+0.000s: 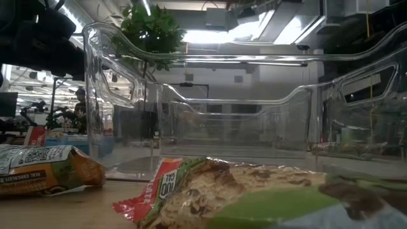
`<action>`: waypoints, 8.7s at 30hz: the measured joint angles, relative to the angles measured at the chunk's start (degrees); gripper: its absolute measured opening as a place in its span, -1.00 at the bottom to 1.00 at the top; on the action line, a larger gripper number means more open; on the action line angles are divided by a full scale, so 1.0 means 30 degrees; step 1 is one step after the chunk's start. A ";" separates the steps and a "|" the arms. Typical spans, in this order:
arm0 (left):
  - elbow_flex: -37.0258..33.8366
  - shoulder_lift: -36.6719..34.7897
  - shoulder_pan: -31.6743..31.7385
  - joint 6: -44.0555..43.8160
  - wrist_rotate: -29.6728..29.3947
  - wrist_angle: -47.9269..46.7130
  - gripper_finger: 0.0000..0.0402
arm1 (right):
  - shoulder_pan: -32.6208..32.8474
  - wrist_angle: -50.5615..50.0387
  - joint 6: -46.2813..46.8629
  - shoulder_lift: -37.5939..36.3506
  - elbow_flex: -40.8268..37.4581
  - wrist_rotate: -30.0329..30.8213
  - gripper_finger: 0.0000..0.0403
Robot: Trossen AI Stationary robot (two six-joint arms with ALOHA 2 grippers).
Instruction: Pick and place Granola Bars by type
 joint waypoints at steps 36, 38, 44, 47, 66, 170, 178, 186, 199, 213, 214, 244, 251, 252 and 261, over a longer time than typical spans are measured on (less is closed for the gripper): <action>0.0000 0.0000 -0.0001 0.0000 -0.0006 0.0007 -0.94 | -0.0007 0.0000 0.0002 0.0007 0.0001 -0.0004 -0.96; 0.0006 0.0000 -0.0006 0.0000 -0.0004 0.0000 -0.94 | -0.0005 0.0000 0.0007 0.0003 0.0001 -0.0003 -0.96; 0.0000 0.0000 -0.0001 0.0000 -0.0001 0.0001 -0.94 | 0.0000 0.0000 0.0006 0.0007 0.0001 0.0001 -0.96; 0.0007 0.0000 0.0000 0.0000 -0.0004 0.0004 -0.92 | -0.0007 0.0000 0.0001 0.0001 0.0001 0.0001 -0.96; 0.0004 0.0000 0.0000 -0.5199 -0.0026 0.3706 -0.93 | -0.0002 0.0000 -0.0005 0.0000 -0.0001 -0.0001 -0.96; 0.8247 1.6397 -0.3415 -2.0634 -0.0874 -1.4016 0.23 | -0.0058 -0.1435 0.2958 1.2349 1.4529 0.7119 -0.96; 0.8247 1.8791 -0.3885 -2.0675 -0.0867 -1.1709 0.23 | -0.0057 -0.1502 0.3002 1.2349 1.4529 0.7119 -0.96; 0.8342 2.0387 -0.3934 -2.0799 -0.0694 -1.1424 0.23 | -0.0058 -0.1515 0.3045 1.2349 1.4522 0.7119 -0.96; 0.8498 2.0422 -0.3927 -2.1536 -0.0964 -1.1915 -0.26 | -0.0052 -0.1508 0.3048 1.2349 1.4522 0.7118 -0.96; 0.9331 2.0451 -0.3934 -2.1480 0.0142 -1.1803 -0.58 | -0.0052 -0.2112 0.3059 1.2349 1.4522 0.7119 -0.96; 0.9564 2.0451 -0.3934 -2.1240 0.0128 -1.1813 -0.59 | -0.0056 -0.2129 0.3057 1.2349 1.4522 0.7119 -0.96; 2.2243 2.0414 -0.3899 -0.9857 -0.2526 -1.0566 -0.63 | -0.0051 -0.2164 0.3053 1.3380 1.4522 0.7119 -0.96; 2.3578 2.0483 -0.4206 -0.8337 -0.2537 -0.6369 -0.63 | -0.0051 -0.2164 0.3063 1.3851 1.4522 0.7112 -0.96; 2.3763 2.0583 -0.4265 -0.8298 -0.2544 -0.5984 -0.63 | -0.0051 -0.2166 0.3067 1.3929 1.4522 0.7115 -0.96; 2.7505 2.4218 -0.4903 -0.8222 -0.2347 -0.6062 -0.63 | -0.0051 -0.2223 0.3038 1.4370 1.4522 0.7102 -0.96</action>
